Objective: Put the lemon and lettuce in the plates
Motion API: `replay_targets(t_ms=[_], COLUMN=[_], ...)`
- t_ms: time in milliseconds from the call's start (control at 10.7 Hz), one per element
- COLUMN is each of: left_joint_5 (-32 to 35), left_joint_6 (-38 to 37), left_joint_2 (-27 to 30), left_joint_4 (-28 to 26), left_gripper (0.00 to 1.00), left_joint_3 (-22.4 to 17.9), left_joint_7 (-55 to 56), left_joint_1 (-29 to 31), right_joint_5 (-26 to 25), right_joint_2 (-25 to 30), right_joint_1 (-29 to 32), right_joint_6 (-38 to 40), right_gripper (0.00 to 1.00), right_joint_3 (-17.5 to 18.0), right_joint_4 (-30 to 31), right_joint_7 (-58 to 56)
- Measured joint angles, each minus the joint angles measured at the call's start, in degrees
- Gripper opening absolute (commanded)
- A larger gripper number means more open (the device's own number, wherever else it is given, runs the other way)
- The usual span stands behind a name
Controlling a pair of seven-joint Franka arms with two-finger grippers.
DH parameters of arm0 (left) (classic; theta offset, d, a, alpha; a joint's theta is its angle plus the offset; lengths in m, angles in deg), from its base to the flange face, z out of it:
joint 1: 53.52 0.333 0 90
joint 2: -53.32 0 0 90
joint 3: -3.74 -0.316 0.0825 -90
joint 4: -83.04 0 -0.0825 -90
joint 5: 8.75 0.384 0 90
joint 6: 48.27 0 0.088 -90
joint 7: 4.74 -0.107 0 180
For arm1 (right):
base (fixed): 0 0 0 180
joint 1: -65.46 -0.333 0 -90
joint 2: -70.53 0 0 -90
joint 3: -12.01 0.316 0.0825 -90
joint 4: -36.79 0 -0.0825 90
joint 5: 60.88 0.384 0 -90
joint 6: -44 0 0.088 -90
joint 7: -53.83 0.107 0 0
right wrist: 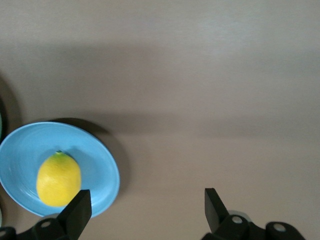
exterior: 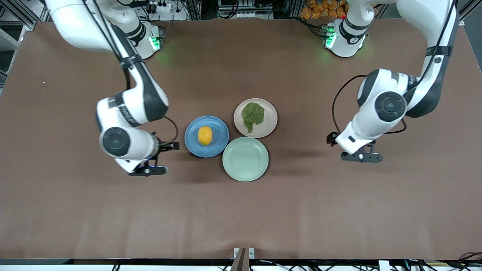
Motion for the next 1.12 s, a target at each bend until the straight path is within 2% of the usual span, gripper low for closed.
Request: replay_targets(t_ms=[187, 561, 748, 935, 1121], left_joint_5=[-1.4, -4.0, -4.7, -4.8, -4.9], left_joint_6=[-4.0, -4.3, -4.3, -4.0, -3.7], left_joint_2=[2.5, 9.5, 13.3, 15.5, 16.1], left_joint_4=[-2.3, -10.4, -12.6, -11.9, -8.2], left_gripper=[1.0, 1.0, 1.0, 1.0, 1.0], left_joint_3=[-3.9, -4.6, -5.2, -5.8, -5.9], left_joint_7=[-0.3, -0.3, -0.3, -0.3, -0.3], left_joint_1=[-2.7, -2.9, -2.8, -2.7, -2.7], right_joint_5=[-2.5, -3.6, -3.7, -3.8, -3.8], right_joint_2=[2.0, 5.4, 6.8, 8.2, 10.4], right_joint_1=[2.5, 6.3, 8.1, 9.9, 11.4], right_joint_6=[1.4, 2.1, 2.1, 3.4, 5.2], right_gripper=[1.0, 1.0, 1.0, 1.0, 1.0], right_joint_3=[-0.1, -0.2, -0.2, -0.2, -0.2], right_joint_4=[-0.2, -0.2, -0.2, -0.2, 0.2], right_joint_7=[-2.6, -4.0, -4.4, -7.6, -10.3])
